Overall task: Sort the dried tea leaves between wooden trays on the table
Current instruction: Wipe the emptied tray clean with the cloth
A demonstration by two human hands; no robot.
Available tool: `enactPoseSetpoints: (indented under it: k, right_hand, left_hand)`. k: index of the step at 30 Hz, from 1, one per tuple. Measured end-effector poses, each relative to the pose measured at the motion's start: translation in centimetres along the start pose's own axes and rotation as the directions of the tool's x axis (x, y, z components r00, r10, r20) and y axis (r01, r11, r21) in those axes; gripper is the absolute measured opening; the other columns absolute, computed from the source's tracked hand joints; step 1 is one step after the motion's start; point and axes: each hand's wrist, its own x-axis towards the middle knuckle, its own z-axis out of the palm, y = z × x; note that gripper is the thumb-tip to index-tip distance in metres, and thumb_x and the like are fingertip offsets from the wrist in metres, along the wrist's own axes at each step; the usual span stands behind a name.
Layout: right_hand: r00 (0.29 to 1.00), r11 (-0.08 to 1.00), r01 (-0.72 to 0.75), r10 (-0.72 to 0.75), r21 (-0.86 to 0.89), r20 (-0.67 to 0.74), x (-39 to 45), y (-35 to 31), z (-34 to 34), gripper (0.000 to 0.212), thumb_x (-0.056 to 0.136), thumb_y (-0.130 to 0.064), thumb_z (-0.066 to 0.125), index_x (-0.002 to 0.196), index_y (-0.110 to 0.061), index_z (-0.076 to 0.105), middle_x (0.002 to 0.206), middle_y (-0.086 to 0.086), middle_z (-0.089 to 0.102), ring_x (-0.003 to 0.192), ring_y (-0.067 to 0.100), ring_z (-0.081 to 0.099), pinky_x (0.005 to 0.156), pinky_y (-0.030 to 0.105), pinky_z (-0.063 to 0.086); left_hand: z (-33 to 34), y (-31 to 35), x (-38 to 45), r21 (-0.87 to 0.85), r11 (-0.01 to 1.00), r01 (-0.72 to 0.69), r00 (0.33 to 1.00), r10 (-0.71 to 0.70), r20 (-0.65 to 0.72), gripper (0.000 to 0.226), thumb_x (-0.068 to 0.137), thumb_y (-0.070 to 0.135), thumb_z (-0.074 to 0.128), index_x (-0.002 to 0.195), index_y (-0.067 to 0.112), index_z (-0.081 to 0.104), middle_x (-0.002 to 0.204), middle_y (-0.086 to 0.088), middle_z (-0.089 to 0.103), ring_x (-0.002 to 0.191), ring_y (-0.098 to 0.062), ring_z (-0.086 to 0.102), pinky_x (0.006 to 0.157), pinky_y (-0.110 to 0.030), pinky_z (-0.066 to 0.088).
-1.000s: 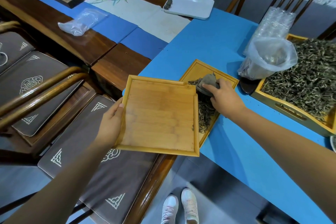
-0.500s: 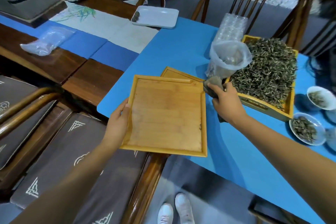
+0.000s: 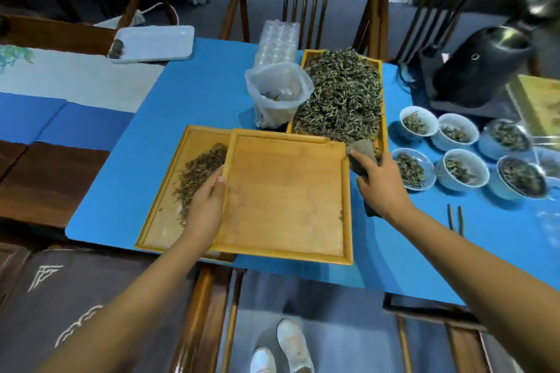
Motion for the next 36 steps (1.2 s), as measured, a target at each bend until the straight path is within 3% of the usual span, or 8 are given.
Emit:
enactPoseSetpoints:
  k: [5,8,13,19,29,33,36]
  right_hand:
    - [0.991,0.991,-0.135,0.135,0.01,-0.003,-2.4,4.1,-0.4,0.053,0.086,-0.01,0.054,0.137,-0.019,0.043,0.123,0.023,0.039,0.11,0.041,0.042,0.096,0.044,0.04]
    - [0.981,0.98,-0.194,0.194,0.033,-0.016,-3.8,6.0,-0.4,0.052,0.086,-0.008,0.054,0.135,-0.02,0.045,0.123,0.023,0.04,0.111,0.041,0.043,0.097,0.043,0.04]
    - [0.966,0.965,-0.258,0.259,0.047,-0.025,-5.7,8.3,0.0,0.052,0.086,-0.007,0.053,0.135,-0.02,0.044,0.122,0.022,0.041,0.111,0.037,0.042,0.093,0.041,0.04]
    - [0.953,0.952,-0.301,0.302,0.059,-0.003,-7.0,10.0,0.7,0.052,0.087,-0.007,0.052,0.137,-0.019,0.043,0.117,0.022,0.041,0.108,0.037,0.041,0.095,0.04,0.037]
    - [0.947,0.946,-0.321,0.321,0.053,0.004,-7.8,11.0,1.8,0.052,0.087,-0.008,0.052,0.137,-0.019,0.043,0.118,0.022,0.042,0.109,0.036,0.042,0.096,0.039,0.037]
    - [0.946,0.945,-0.324,0.324,0.04,0.007,-7.8,11.1,2.0,0.051,0.087,-0.009,0.052,0.137,-0.019,0.043,0.119,0.022,0.042,0.111,0.036,0.041,0.096,0.039,0.037]
    - [0.947,0.947,-0.32,0.32,0.033,0.003,-7.8,11.2,2.1,0.051,0.088,-0.009,0.052,0.137,-0.019,0.043,0.118,0.022,0.042,0.11,0.035,0.041,0.094,0.039,0.037]
  left_hand:
    - [3.9,0.1,-0.3,-0.022,0.998,0.065,0.993,-0.062,0.096,0.038,0.099,0.037,0.036,0.135,0.036,0.048,0.13,0.01,0.055,0.114,-0.01,0.052,0.075,-0.016,0.042]
    - [5.7,0.1,-0.8,-0.015,0.998,0.06,0.992,-0.058,0.112,0.038,0.1,0.033,0.036,0.137,0.029,0.046,0.138,0.007,0.049,0.119,-0.006,0.045,0.085,-0.016,0.038]
    - [7.8,-0.9,-1.2,0.034,0.997,0.066,0.987,-0.071,0.146,0.042,0.1,0.033,0.035,0.14,0.023,0.044,0.14,0.002,0.048,0.127,-0.016,0.045,0.102,-0.031,0.038]
    - [9.3,-1.9,-1.6,0.089,0.994,0.062,0.989,-0.073,0.13,0.042,0.1,0.033,0.035,0.14,0.021,0.044,0.143,0.001,0.046,0.129,-0.014,0.042,0.102,-0.026,0.032]
    - [10.4,-3.0,-1.5,0.078,0.99,0.117,0.982,-0.127,0.142,0.043,0.101,0.033,0.033,0.142,0.02,0.04,0.144,-0.001,0.045,0.131,-0.019,0.042,0.111,-0.04,0.033]
    - [10.8,-3.4,-1.2,0.134,0.985,0.106,0.983,-0.124,0.132,0.043,0.1,0.038,0.034,0.139,0.023,0.041,0.137,0.004,0.049,0.121,-0.016,0.048,0.101,-0.038,0.041]
    - [11.1,-3.7,-1.1,0.223,0.97,0.102,0.989,-0.123,0.085,0.035,0.097,0.042,0.039,0.127,0.025,0.045,0.105,0.005,0.058,0.083,-0.011,0.057,0.068,-0.032,0.045]
